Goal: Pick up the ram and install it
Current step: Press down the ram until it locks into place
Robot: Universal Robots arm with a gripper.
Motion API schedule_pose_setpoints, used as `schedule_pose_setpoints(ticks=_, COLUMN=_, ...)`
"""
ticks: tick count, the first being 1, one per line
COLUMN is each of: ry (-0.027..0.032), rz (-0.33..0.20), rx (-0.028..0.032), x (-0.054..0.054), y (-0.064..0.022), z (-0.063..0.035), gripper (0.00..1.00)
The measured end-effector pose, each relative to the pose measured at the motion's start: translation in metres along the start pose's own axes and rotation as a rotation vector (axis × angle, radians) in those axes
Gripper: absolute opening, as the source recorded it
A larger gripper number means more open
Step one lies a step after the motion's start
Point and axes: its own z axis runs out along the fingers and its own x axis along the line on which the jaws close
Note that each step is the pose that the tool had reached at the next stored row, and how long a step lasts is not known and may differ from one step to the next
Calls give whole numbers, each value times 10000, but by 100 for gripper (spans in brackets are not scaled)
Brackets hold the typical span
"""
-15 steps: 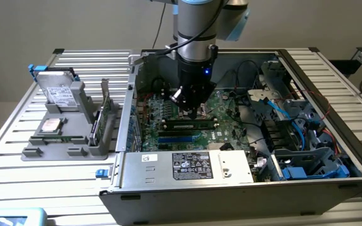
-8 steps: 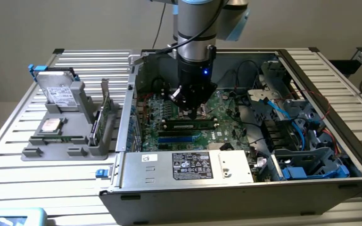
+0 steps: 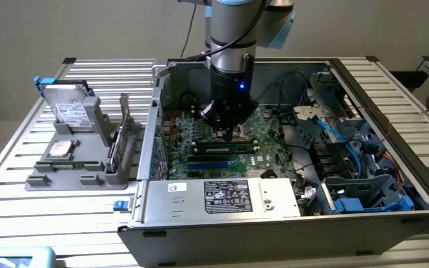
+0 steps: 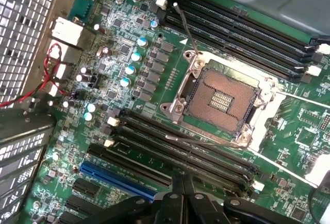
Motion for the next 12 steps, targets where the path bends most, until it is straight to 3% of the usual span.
schedule_pose_setpoints(ticks=9, ry=89, rz=1097, rx=-24, x=0, y=0, z=0, gripper=11)
schedule_pose_setpoints(ticks=12, ry=127, rz=1383, rx=14, x=0, y=-1, z=-8, gripper=11)
